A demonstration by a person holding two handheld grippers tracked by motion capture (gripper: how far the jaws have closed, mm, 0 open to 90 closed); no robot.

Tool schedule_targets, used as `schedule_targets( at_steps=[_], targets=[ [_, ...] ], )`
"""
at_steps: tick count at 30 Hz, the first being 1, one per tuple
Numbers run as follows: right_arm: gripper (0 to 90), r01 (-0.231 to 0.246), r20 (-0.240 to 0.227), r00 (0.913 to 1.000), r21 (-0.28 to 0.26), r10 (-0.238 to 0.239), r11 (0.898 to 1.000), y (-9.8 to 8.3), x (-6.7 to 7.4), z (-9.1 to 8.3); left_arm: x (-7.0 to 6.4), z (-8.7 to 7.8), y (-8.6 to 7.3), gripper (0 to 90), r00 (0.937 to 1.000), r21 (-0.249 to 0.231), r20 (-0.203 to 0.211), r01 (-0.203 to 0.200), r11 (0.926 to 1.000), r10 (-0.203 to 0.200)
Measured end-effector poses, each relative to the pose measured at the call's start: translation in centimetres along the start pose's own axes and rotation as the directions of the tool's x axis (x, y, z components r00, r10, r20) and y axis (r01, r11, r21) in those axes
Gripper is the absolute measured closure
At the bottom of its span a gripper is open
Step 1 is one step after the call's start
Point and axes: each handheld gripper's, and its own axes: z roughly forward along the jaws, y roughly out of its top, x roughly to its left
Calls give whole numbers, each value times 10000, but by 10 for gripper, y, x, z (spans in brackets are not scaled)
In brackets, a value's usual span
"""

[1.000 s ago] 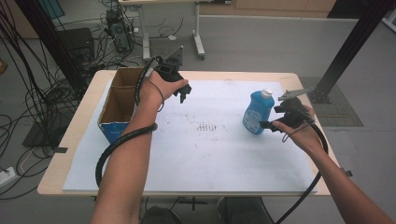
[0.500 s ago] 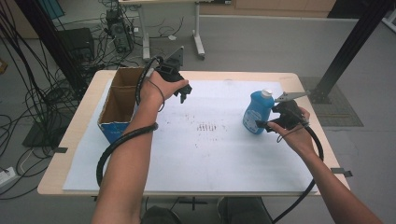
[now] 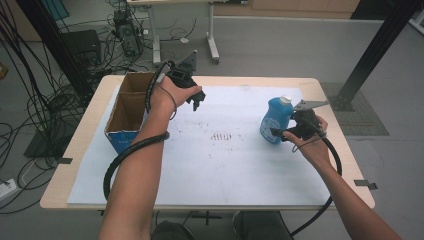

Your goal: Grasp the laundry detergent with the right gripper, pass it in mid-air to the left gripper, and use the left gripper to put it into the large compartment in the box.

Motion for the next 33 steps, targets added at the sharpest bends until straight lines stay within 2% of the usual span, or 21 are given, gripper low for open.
schedule_targets(
  at_steps=[8,33],
  targets=[
    [19,4,78,10000,-291,-2,9996,-1,0,3,-2,0,3,52,10000,14,5,-67,10000,67],
    [19,178,106,9998,-480,-173,9987,-3,3,6,-2,-2,3,51,10000,-61,-8,-41,10000,41]
  ],
)
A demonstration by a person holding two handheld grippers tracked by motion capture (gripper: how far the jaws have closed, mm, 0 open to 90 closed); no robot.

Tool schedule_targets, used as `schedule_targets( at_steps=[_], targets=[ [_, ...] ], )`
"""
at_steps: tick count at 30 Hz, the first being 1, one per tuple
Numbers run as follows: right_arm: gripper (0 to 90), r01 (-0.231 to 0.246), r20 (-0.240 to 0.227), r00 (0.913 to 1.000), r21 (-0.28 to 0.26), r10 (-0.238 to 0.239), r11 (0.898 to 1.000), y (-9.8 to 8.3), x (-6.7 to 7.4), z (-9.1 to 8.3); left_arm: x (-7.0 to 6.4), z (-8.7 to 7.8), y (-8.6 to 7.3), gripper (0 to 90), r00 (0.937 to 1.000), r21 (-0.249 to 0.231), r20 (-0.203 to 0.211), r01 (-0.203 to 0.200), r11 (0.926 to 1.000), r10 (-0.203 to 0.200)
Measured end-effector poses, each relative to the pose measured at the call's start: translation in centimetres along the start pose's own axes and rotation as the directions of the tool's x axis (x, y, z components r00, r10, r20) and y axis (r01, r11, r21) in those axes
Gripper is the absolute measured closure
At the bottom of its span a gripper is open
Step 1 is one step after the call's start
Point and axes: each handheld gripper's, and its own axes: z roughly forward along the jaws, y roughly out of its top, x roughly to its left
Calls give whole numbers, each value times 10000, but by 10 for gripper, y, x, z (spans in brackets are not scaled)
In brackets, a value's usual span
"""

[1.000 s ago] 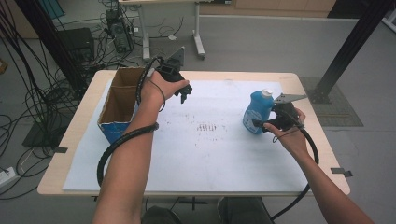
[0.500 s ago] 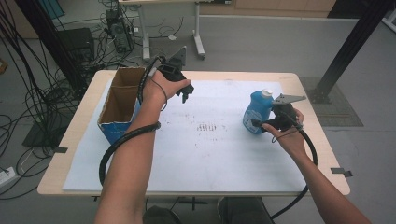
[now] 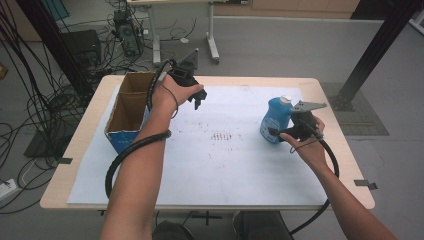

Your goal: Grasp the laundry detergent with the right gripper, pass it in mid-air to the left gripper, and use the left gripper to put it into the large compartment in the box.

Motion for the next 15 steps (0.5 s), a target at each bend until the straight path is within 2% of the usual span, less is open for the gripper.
schedule_targets(
  at_steps=[15],
  targets=[
    [18,72,19,10000,-166,-72,9998,1,1,0,0,-2,1,51,10000,-2,-17,-18,10000,18]
  ],
)
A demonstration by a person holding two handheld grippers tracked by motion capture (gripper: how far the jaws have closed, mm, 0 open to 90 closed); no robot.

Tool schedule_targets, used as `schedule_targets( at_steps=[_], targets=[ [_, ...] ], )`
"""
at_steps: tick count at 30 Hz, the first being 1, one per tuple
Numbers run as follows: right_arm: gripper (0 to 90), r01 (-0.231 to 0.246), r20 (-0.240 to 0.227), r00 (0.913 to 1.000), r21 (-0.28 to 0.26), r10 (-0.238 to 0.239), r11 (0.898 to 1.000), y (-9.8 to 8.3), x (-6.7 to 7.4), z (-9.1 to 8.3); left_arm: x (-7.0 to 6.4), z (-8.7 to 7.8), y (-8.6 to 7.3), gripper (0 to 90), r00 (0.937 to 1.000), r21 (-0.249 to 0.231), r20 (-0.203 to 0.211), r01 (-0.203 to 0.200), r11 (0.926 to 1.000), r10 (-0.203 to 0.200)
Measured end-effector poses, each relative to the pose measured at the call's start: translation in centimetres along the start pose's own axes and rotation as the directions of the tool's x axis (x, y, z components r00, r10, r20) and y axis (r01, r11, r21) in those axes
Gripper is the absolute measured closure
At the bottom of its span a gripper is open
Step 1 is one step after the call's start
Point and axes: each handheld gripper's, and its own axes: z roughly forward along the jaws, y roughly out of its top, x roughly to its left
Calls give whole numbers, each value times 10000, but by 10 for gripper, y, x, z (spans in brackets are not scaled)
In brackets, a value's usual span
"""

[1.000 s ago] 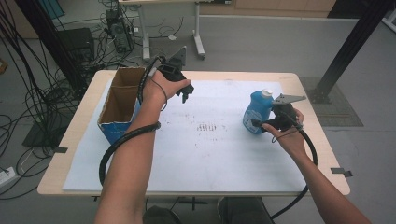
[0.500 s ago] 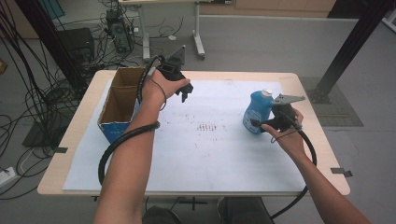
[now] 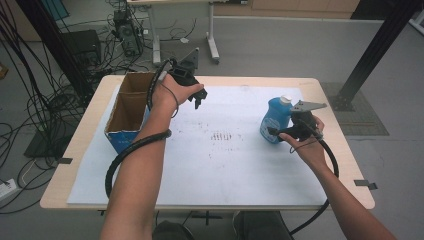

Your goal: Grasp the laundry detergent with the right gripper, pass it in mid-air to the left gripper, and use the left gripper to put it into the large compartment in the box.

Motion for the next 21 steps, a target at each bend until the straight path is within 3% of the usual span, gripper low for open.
schedule_targets(
  at_steps=[21],
  targets=[
    [17,82,-3,10000,-103,-82,9999,2,1,-1,0,-3,-1,50,10000,-17,-15,2,10000,-2]
  ],
)
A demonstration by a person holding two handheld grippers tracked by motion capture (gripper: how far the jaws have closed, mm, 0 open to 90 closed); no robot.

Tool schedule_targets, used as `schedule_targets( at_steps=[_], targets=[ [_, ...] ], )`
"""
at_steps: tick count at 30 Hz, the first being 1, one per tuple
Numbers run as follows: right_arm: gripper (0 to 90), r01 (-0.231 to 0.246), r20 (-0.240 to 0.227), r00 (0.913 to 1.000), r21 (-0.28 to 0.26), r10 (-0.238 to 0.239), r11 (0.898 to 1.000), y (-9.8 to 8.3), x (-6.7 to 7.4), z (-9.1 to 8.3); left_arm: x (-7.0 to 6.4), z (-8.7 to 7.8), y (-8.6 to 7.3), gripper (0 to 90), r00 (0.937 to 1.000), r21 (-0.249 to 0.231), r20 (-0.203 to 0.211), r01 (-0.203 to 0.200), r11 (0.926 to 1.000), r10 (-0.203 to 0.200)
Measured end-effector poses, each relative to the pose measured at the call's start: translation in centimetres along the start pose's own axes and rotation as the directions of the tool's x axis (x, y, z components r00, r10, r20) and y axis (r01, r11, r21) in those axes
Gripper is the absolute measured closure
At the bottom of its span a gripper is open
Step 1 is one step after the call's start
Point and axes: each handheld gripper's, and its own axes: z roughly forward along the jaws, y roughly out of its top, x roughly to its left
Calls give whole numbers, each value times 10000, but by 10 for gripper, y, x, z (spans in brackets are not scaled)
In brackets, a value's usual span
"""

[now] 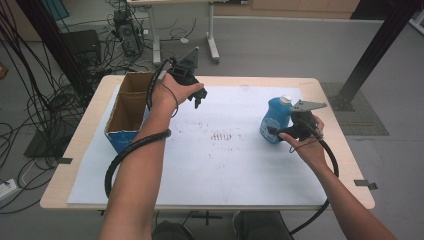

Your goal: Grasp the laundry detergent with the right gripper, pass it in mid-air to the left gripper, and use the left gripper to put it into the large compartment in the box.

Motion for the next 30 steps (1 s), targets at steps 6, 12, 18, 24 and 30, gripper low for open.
schedule_targets(
  at_steps=[6,12,18,24,30],
  targets=[
    [16,9,1,10000,-50,-9,10000,0,0,0,0,1,0,50,10000,-21,-3,-2,10000,2],
    [16,-84,2,10000,-113,84,9999,0,-1,0,0,1,0,50,10000,11,16,4,10000,-4],
    [16,-99,8,10000,-164,99,9998,0,-1,0,0,2,0,50,10000,-17,19,-6,10000,6],
    [17,-147,25,9999,-169,148,9997,-1,-2,0,0,2,1,50,10000,8,30,-14,10000,14],
    [23,-172,38,9998,-218,173,9996,-1,-3,0,0,1,1,50,10000,0,37,23,10000,-23]
  ],
)
